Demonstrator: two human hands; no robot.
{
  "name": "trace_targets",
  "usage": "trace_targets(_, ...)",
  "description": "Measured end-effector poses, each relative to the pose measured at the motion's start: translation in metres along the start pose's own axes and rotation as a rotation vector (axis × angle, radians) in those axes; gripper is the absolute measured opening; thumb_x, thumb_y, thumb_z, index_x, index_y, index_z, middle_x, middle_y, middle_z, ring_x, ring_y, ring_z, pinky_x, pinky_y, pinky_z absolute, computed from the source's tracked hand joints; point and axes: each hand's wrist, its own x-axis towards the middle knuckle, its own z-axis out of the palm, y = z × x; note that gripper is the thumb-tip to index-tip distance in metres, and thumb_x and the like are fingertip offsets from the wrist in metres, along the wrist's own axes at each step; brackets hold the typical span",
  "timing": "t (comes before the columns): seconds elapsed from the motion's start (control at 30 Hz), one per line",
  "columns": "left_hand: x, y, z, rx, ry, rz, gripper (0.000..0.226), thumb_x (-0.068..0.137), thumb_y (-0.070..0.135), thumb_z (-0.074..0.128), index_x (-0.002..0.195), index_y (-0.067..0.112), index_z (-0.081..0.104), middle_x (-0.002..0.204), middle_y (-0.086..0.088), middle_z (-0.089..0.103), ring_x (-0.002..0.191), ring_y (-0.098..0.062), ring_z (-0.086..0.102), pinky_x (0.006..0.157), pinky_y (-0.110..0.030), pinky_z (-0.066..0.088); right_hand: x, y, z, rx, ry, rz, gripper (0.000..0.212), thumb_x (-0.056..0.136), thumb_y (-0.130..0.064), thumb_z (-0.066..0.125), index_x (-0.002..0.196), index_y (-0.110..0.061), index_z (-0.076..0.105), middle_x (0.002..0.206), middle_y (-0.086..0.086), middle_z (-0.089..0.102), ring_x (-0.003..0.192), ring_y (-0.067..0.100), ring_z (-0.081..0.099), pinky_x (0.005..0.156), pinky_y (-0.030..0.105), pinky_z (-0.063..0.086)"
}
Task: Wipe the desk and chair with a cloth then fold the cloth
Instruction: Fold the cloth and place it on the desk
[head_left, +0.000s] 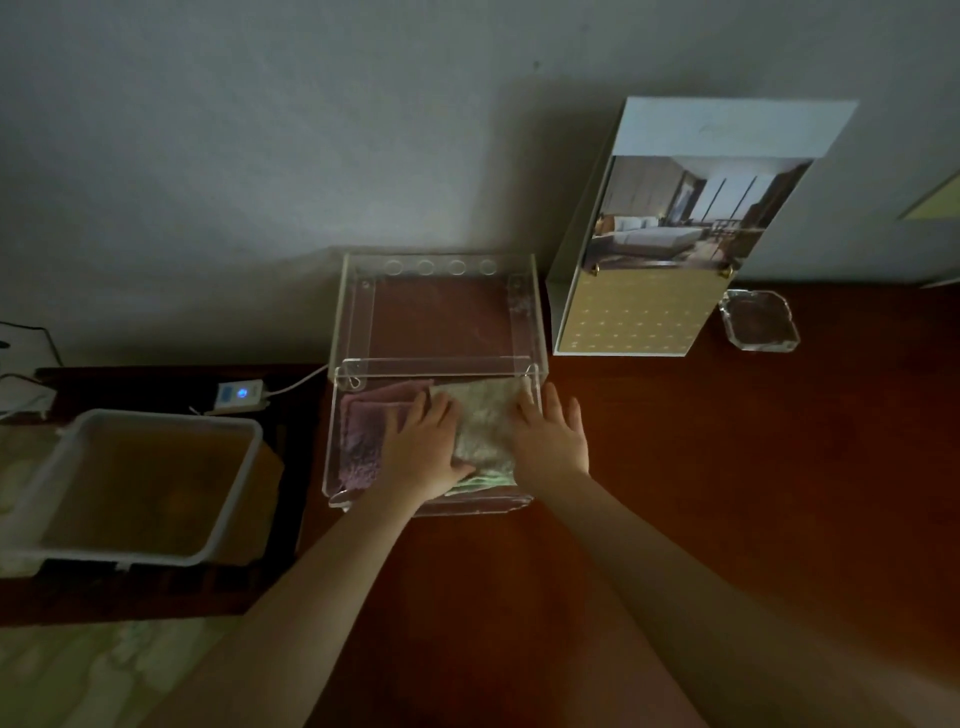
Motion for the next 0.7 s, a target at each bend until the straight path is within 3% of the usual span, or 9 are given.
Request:
trace_targets(0.1,0.006,-0.009,0.002,0.067,-0.067,0.034,0.091,0.085,0.06,0.051,0.152,0.02,0.005,0.16,0.002,0.0,0.146,-0.026,-0.004,0.113,-0.057,0.007,0.001,0.005,0.012,-0.063,-0.045,-0.023,0.069,0.096,-0.022,0.039,0.152,-0.015,-0.001,0.159,0.004,-0.014,0.143,0.036,-0.015,0.112,0.057,-0.006)
trace_targets(0.2,0.001,-0.011,0.002,0.063,-0.02,0.061,0.09,0.085,0.062,0.048,0.152,0.02,0.005,0.16,0.001,0.0,0.146,-0.024,-0.006,0.114,-0.056,0.005,-0.006,0.011,0.012,-0.019,0.02,-0.02,0.07,0.095,-0.017,0.04,0.152,-0.017,-0.001,0.159,0.001,-0.012,0.143,0.035,-0.018,0.11,0.057,-0.011)
trace_targets(0.3,-0.009,-0.017,0.006,0.021,0.012,0.055,0.083,0.088,0.06,0.047,0.152,0.02,0.011,0.16,0.0,0.002,0.147,-0.023,-0.004,0.115,-0.053,0.004,-0.012,0.013,0.014,-0.011,-0.026,-0.069,0.072,0.095,-0.012,0.042,0.152,-0.019,0.0,0.158,-0.001,-0.016,0.143,0.034,-0.016,0.111,0.058,-0.007)
trace_targets(0.37,-0.017,-0.026,0.012,-0.046,0.113,0.022,0.07,0.09,0.055,0.047,0.147,0.019,0.027,0.158,-0.005,0.016,0.146,-0.025,0.005,0.115,-0.052,0.006,-0.015,0.014,0.015,0.215,0.058,-0.036,0.074,0.093,-0.005,0.041,0.152,-0.021,0.0,0.159,0.0,-0.012,0.146,0.029,-0.007,0.115,0.054,0.002)
trace_targets(0.43,-0.029,-0.035,0.015,-0.115,0.33,-0.065,0.055,0.092,0.047,0.05,0.137,0.015,0.045,0.149,-0.011,0.036,0.142,-0.03,0.023,0.115,-0.052,0.016,-0.02,0.018,0.015,0.544,0.199,0.115,0.064,0.095,-0.01,0.041,0.151,-0.019,0.012,0.159,0.006,0.009,0.144,0.027,0.017,0.116,0.047,0.02)
trace_targets(0.47,-0.036,-0.04,0.018,-0.154,0.427,-0.144,0.05,0.093,0.041,0.051,0.133,0.011,0.049,0.145,-0.014,0.042,0.139,-0.032,0.029,0.113,-0.051,0.023,-0.024,0.021,0.014,0.728,0.22,0.223,0.056,0.097,-0.014,0.042,0.149,-0.015,0.021,0.154,0.01,0.025,0.137,0.026,0.034,0.11,0.043,0.032)
trace_targets(0.53,-0.054,-0.048,0.02,-0.223,0.52,-0.363,0.049,0.094,0.035,0.052,0.134,0.006,0.048,0.142,-0.018,0.043,0.135,-0.035,0.036,0.11,-0.048,0.03,-0.034,0.027,0.017,1.036,0.123,0.447,0.046,0.098,-0.019,0.042,0.142,-0.01,0.034,0.134,0.012,0.051,0.1,0.02,0.06,0.081,0.033,0.052)
trace_targets(0.6,-0.07,-0.055,0.023,-0.368,0.433,-0.568,0.051,0.094,0.035,0.05,0.135,0.005,0.043,0.138,-0.019,0.045,0.127,-0.034,0.044,0.104,-0.045,0.04,-0.043,0.027,0.027,1.109,-0.029,0.55,0.041,0.099,-0.024,0.041,0.137,-0.008,0.04,0.114,0.01,0.061,0.069,0.012,0.057,0.055,0.025,0.044)
trace_targets(0.7,-0.08,-0.058,0.022,-0.742,0.234,-0.736,0.045,0.098,0.037,0.043,0.129,0.005,0.045,0.122,-0.015,0.055,0.106,-0.031,0.057,0.085,-0.04,0.047,-0.047,0.019,0.035,1.315,-0.149,0.604,0.04,0.101,-0.03,0.038,0.132,-0.005,0.046,0.087,0.006,0.061,0.063,0.017,0.056,0.055,0.027,0.042)
